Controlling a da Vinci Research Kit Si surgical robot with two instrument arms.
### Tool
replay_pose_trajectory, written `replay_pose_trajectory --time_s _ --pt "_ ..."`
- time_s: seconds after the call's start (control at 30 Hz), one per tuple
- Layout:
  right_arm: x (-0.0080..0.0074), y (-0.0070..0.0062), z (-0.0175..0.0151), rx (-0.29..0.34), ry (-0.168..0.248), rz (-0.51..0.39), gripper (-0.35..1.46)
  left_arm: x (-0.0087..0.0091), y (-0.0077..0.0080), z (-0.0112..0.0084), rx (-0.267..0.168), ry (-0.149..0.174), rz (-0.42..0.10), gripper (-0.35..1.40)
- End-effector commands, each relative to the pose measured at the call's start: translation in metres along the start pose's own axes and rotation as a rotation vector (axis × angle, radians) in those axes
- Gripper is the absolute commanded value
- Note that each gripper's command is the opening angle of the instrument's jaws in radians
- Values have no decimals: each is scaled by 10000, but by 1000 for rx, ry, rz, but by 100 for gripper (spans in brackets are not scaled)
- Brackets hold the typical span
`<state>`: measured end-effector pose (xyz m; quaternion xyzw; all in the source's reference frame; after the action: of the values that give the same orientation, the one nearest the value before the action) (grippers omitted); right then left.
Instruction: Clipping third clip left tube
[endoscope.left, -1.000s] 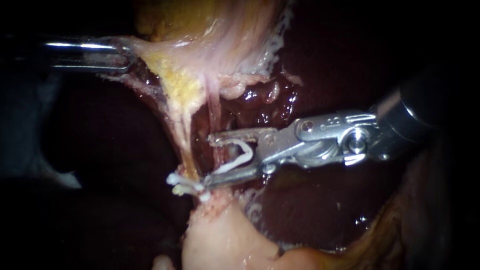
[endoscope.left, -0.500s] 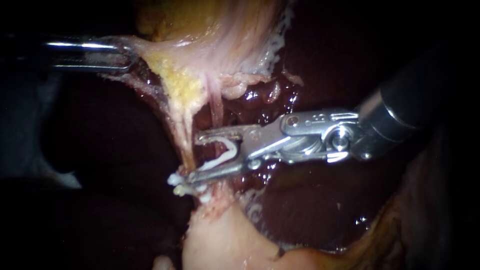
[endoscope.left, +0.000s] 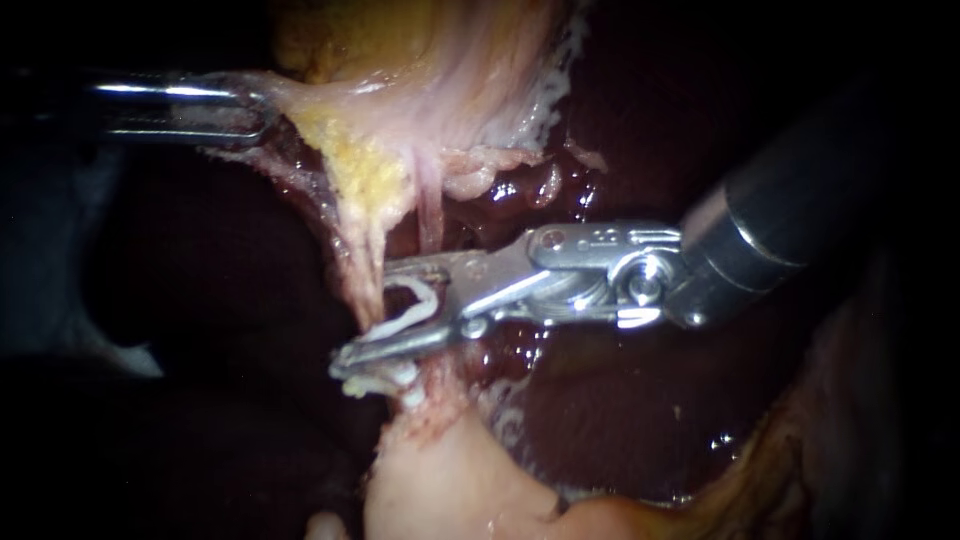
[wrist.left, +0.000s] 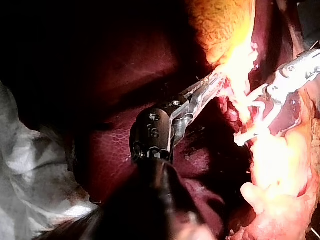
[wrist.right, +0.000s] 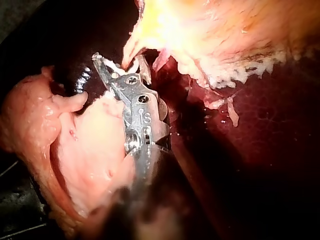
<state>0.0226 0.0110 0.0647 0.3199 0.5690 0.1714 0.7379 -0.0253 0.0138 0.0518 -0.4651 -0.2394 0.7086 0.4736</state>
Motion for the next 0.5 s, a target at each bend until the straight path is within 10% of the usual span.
replay_pose_trajectory --time_s 0.03,0.5 --pt "1 0 2 1 2 1 48 0 0 0 0 0 0 -35" --pt "6 9 16 21 87 36 48 0 1 3 2 1 0 -35"
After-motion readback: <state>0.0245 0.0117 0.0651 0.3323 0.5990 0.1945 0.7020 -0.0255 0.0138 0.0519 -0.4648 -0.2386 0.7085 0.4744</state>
